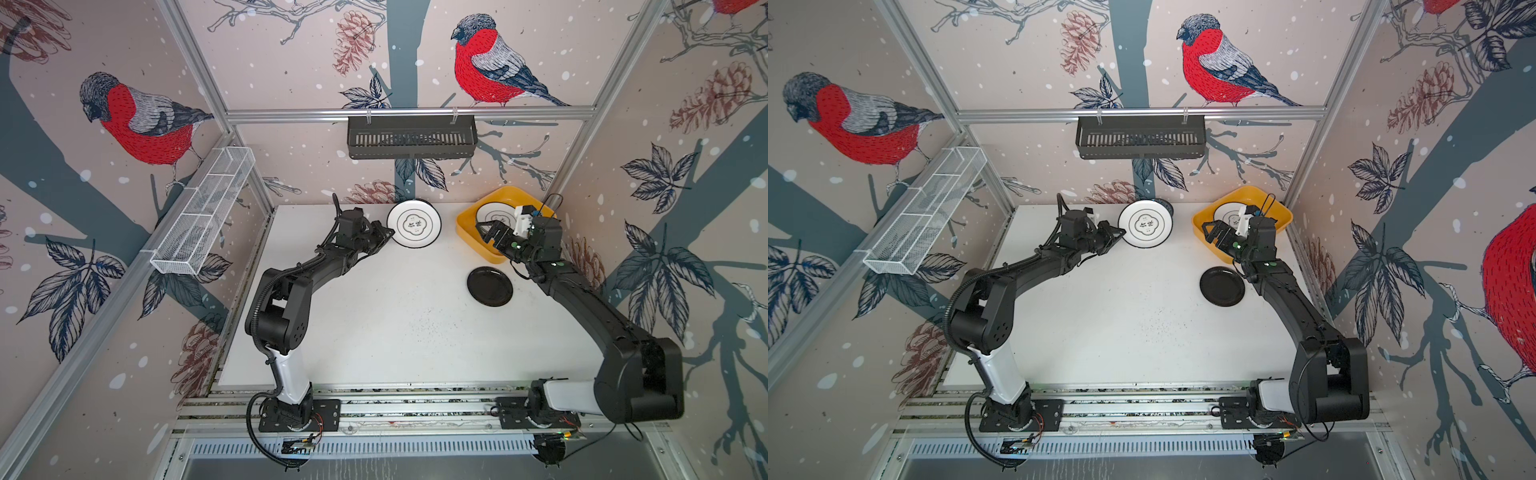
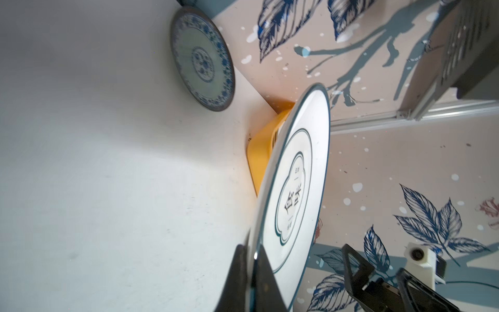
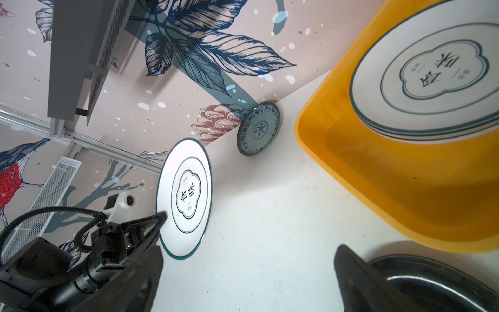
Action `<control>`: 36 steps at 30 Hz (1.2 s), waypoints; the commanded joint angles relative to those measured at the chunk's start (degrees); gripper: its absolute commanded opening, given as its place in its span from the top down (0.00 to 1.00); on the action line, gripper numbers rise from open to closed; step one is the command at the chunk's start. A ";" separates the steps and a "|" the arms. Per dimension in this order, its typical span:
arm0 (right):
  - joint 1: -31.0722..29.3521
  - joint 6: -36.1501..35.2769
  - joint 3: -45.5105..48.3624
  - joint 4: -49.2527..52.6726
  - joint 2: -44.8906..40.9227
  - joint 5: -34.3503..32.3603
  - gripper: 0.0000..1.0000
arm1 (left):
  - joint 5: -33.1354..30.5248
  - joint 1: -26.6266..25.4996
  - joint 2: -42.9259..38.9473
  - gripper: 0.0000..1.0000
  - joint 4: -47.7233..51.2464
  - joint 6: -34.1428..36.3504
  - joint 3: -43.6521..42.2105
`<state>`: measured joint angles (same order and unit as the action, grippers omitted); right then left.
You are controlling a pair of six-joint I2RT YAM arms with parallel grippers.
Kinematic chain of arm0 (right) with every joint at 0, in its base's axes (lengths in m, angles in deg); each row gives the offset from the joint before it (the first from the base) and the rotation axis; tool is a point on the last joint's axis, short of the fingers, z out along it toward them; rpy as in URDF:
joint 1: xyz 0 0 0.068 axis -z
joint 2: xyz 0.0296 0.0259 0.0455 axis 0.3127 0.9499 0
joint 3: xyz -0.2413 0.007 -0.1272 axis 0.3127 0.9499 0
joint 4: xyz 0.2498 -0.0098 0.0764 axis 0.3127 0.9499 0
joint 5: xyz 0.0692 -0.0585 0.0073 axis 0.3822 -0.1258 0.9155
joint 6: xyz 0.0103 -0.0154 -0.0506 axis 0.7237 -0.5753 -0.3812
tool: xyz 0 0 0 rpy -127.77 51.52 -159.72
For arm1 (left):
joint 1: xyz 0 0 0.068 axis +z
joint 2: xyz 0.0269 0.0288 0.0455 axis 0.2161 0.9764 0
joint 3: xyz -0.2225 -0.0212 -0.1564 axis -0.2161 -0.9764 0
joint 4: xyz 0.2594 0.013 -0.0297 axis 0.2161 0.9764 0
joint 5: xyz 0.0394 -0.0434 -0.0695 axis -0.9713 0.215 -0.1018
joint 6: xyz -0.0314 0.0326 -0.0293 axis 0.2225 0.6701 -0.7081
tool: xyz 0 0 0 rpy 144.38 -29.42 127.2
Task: Place the plates into the plastic bin on the countertop
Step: 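Carry the upright plate with the left gripper toward the approaching right gripper, then close the right gripper on the plate's rim while left gripper holds it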
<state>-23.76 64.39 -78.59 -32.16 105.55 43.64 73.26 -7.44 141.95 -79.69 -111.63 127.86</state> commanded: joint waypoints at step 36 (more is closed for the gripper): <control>-0.07 0.29 3.34 -2.21 -1.54 7.30 0.88 | 6.82 -10.53 5.21 0.95 5.66 5.07 15.89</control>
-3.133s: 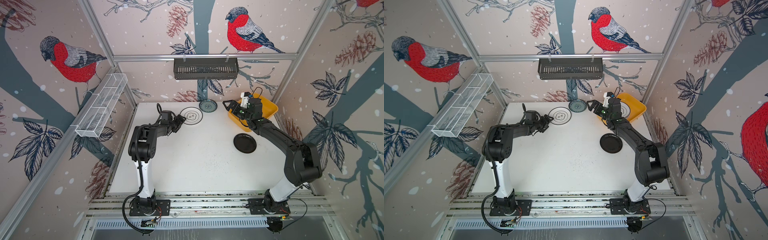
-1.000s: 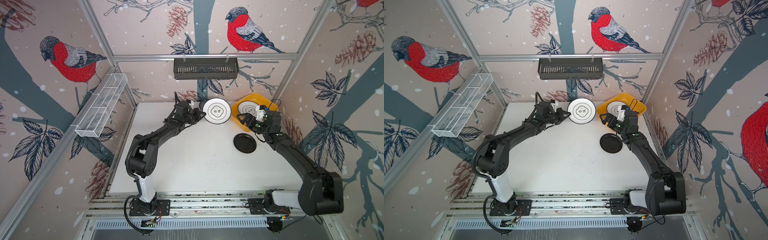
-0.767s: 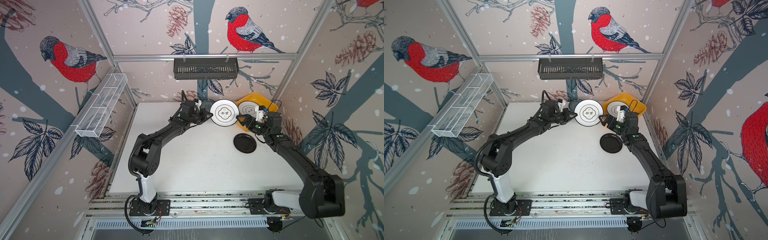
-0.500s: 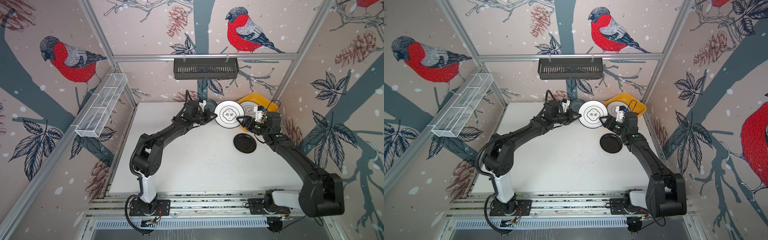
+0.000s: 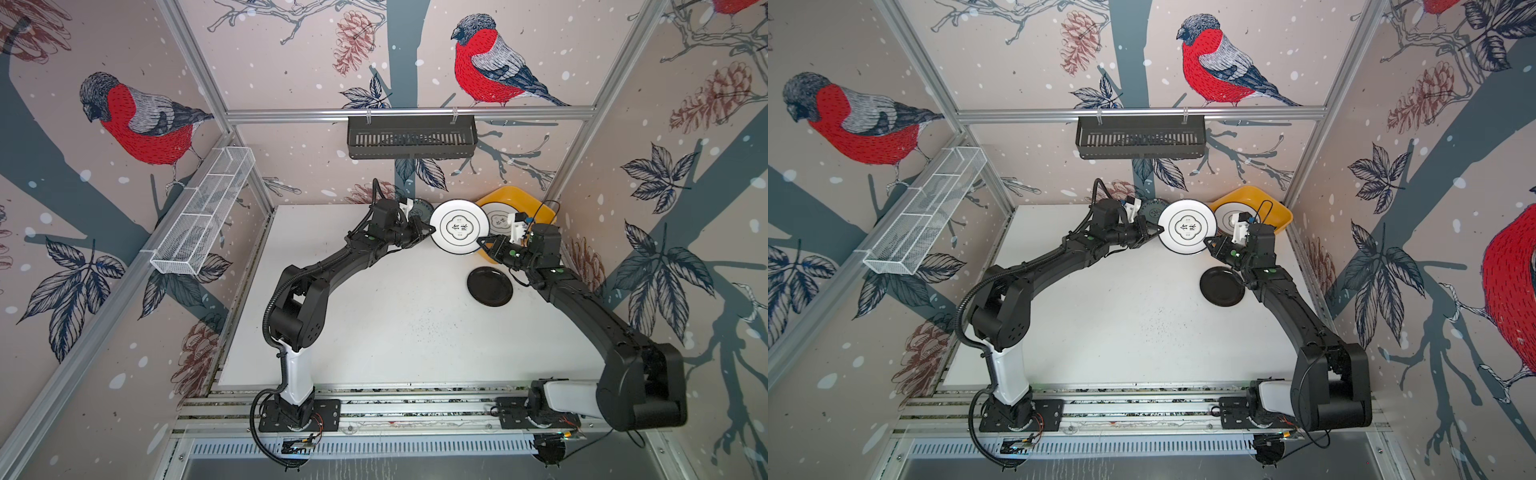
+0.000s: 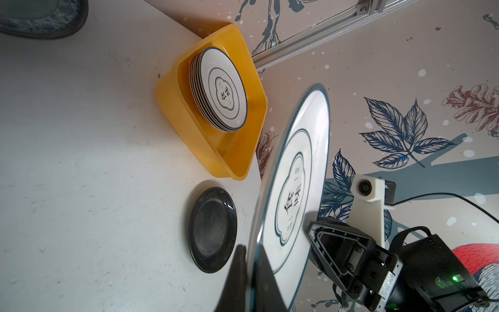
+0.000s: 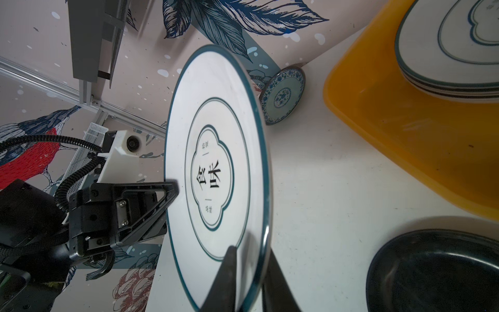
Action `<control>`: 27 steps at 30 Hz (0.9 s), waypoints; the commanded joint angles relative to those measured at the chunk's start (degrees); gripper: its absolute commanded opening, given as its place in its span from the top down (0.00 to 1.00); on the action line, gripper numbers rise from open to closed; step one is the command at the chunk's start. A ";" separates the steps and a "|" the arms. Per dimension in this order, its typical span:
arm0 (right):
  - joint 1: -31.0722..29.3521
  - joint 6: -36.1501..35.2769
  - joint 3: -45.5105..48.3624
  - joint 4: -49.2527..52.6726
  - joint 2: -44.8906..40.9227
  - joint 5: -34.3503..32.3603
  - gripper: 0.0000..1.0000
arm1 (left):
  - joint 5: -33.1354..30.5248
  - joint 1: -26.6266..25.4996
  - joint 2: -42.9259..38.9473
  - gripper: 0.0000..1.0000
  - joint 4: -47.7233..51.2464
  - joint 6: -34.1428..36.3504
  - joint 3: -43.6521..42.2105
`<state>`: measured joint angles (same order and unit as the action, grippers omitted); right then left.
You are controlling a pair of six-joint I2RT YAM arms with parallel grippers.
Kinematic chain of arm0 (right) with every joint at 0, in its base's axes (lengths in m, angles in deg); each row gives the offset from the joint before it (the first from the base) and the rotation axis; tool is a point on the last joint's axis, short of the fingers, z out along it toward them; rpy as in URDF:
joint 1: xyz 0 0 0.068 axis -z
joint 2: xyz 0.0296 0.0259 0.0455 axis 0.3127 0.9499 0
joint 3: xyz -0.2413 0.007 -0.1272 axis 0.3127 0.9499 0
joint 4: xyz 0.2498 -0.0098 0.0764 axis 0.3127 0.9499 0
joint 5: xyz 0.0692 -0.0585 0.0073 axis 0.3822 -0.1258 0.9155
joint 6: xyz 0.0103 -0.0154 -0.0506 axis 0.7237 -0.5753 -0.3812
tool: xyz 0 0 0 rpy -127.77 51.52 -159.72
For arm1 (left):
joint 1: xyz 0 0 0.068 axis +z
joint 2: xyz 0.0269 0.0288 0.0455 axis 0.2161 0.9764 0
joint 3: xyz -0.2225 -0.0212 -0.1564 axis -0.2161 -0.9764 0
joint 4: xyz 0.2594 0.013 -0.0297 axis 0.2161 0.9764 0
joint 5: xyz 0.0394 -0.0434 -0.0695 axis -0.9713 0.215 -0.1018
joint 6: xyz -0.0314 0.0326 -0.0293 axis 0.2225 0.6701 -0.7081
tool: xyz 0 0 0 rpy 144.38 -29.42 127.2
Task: Place the plates into the plastic bin on the countertop
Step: 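Close the right gripper on the plate's rim while left gripper holds it, then carry the plate with the right gripper into the yellow bin while left releases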
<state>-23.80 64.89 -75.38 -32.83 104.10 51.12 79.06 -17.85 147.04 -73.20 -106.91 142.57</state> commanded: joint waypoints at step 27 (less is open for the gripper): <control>4.22 10.72 0.33 -3.79 4.56 -9.39 0.96 | -8.40 1.23 -16.72 0.21 -2.77 9.19 -12.50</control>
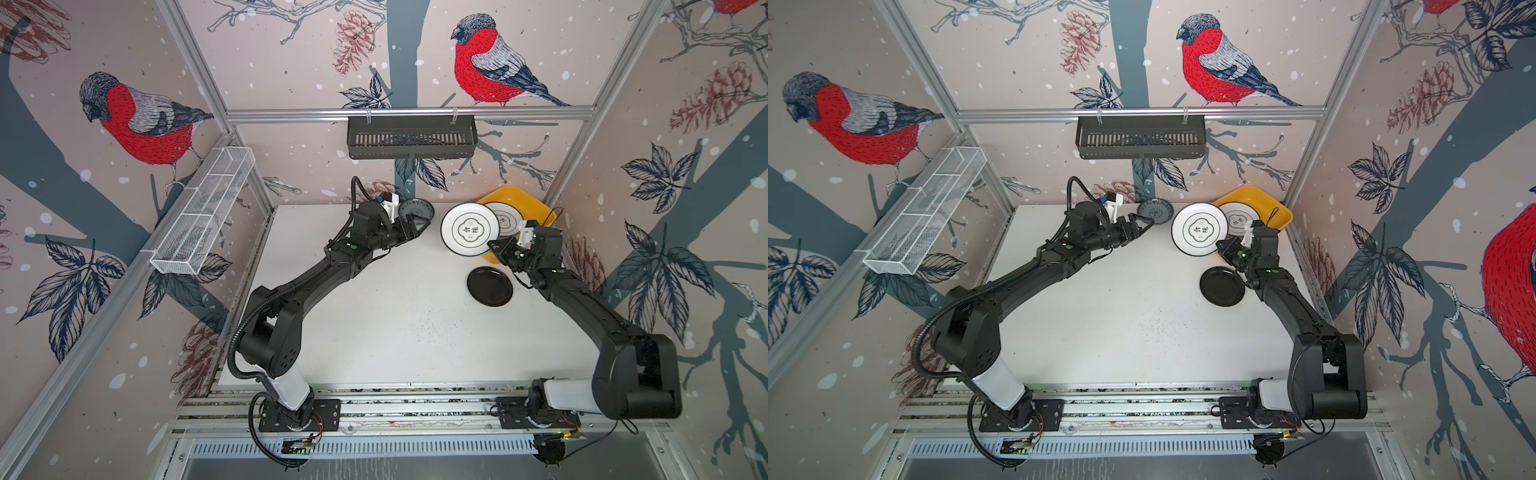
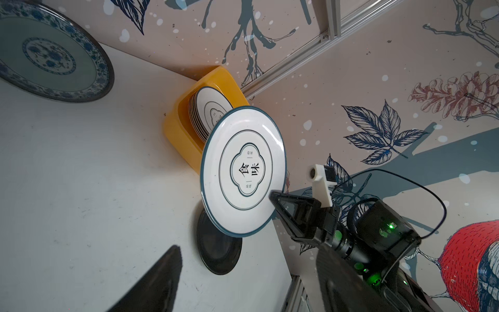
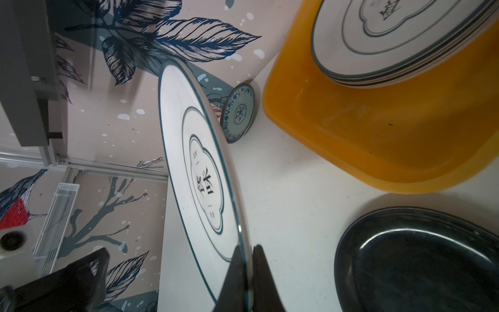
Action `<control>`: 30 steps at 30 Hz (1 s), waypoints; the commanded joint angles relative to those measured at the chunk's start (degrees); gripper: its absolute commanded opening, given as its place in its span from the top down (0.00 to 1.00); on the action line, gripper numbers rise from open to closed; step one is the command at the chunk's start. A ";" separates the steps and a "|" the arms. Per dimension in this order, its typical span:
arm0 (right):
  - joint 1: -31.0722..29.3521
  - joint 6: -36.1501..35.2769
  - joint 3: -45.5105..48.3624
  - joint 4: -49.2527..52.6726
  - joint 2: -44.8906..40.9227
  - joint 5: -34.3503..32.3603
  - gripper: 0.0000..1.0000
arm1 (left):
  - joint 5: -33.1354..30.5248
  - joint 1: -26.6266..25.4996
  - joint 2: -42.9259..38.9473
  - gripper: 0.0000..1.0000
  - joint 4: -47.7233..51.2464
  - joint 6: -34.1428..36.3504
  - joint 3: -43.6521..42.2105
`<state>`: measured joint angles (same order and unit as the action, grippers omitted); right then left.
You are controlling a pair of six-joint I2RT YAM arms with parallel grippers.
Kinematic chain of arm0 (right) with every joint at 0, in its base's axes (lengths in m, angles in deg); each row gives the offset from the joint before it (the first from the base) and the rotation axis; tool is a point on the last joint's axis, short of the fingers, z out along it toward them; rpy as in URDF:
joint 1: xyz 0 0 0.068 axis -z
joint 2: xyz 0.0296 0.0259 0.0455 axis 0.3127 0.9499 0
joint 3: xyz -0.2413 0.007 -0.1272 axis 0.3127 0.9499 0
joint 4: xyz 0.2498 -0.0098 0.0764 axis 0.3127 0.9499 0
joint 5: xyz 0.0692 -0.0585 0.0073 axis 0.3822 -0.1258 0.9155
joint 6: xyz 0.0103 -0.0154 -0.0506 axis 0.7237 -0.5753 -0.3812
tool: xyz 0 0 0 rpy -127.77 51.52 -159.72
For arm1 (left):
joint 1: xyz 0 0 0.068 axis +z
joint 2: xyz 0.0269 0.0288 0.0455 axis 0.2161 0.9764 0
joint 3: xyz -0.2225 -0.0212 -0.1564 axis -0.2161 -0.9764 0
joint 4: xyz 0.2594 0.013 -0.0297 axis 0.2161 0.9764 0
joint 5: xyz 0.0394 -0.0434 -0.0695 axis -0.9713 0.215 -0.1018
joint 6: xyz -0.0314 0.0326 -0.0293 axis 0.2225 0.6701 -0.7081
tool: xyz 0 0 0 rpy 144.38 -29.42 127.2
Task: Place the plates into the plastic bin on the countertop
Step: 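Carry the plate with the right gripper into the yellow bin while left releases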
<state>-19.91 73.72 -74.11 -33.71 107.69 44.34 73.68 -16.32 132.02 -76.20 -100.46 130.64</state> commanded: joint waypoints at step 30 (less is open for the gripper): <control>9.93 14.30 -15.87 -8.49 25.61 -6.42 0.94 | -7.11 -1.91 -5.98 0.04 2.25 22.63 1.44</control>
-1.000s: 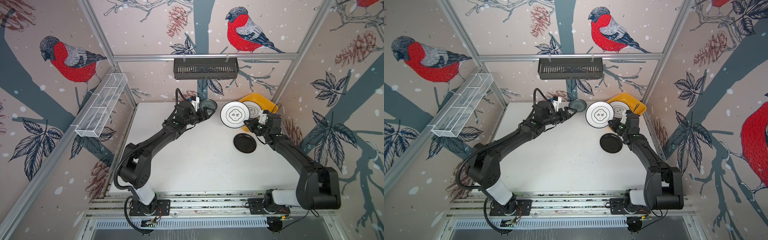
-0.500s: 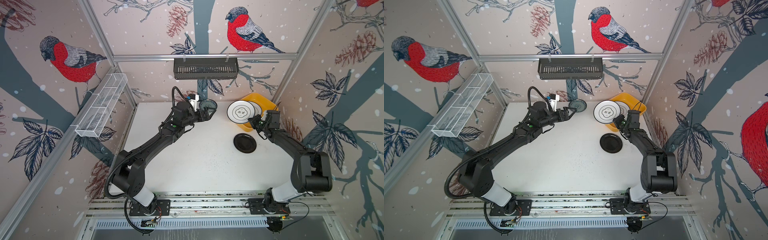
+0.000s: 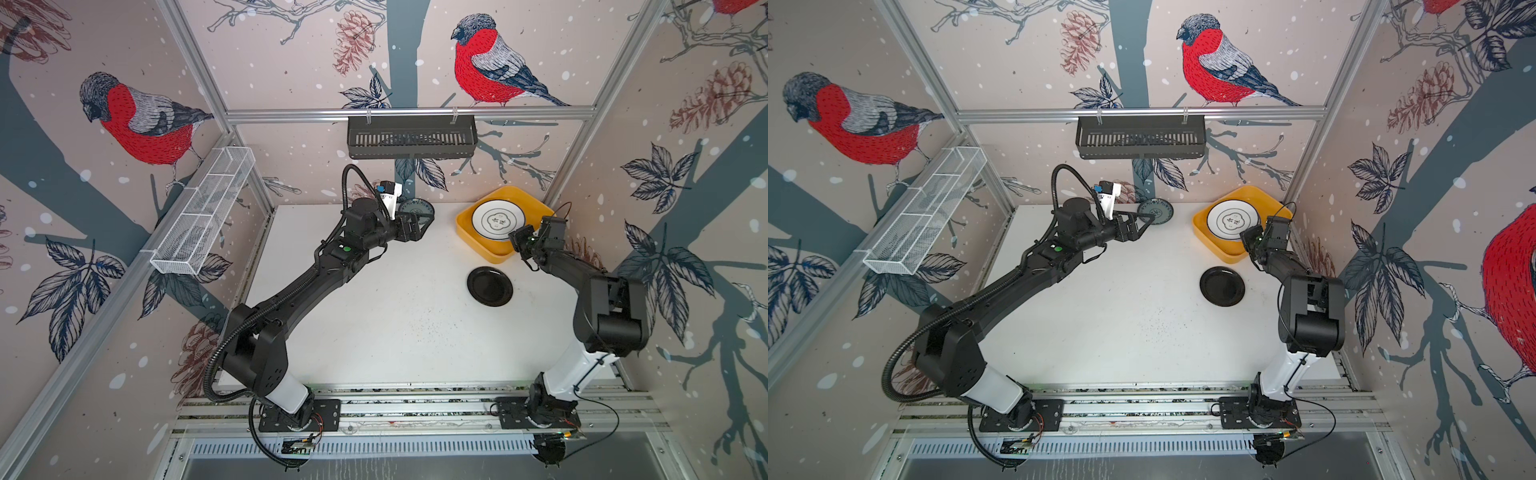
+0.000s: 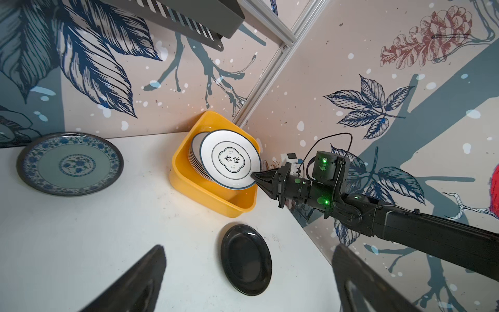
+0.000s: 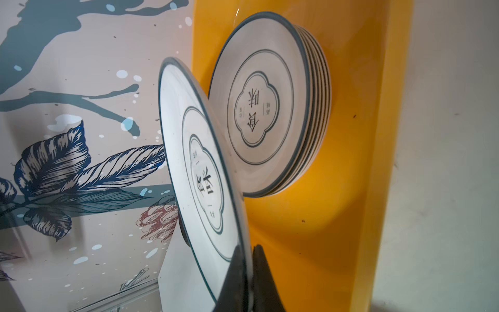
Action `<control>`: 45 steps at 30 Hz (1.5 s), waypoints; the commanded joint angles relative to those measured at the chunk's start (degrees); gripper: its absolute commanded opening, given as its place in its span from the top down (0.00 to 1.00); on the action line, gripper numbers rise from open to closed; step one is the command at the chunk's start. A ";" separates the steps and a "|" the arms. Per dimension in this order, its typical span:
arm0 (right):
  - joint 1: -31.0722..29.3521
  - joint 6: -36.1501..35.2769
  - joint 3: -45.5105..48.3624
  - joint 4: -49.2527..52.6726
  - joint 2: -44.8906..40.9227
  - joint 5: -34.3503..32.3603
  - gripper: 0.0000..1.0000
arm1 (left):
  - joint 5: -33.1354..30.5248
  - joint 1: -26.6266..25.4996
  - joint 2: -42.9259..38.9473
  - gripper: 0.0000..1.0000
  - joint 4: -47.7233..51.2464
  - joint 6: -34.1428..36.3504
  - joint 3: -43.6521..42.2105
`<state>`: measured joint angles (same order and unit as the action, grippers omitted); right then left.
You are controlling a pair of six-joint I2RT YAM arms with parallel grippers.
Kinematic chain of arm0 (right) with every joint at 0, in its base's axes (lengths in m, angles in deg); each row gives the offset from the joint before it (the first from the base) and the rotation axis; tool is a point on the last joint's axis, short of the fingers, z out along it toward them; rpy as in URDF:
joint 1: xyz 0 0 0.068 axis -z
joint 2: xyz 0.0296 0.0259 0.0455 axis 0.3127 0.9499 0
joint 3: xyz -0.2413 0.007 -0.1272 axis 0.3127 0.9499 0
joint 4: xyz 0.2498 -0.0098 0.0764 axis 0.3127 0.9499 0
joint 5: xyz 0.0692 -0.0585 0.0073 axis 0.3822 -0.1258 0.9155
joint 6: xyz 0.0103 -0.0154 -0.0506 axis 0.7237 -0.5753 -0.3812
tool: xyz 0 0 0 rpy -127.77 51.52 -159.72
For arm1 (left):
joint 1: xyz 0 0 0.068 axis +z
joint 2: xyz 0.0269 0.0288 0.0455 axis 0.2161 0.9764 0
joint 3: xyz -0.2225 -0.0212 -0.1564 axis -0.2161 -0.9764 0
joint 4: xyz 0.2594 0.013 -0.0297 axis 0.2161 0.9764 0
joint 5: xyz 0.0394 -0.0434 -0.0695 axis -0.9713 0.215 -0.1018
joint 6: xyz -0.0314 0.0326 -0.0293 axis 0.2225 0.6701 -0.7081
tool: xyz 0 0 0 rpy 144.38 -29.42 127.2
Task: Place the plates into the plastic bin on the countertop
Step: 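Carry the plate with the right gripper into the yellow bin while left releases, then lower the plate onto the stack in the bin and open the right gripper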
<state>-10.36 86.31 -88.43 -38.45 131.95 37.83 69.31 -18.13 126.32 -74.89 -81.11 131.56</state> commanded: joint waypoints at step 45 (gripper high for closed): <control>-0.32 -1.57 -23.92 13.35 17.73 -3.34 0.31 | -6.73 3.01 9.14 0.04 7.14 3.32 10.58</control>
<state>-10.56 85.43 -111.77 -27.68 150.53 35.25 63.01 -15.16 136.68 -66.01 -76.52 142.97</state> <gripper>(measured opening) 0.679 0.963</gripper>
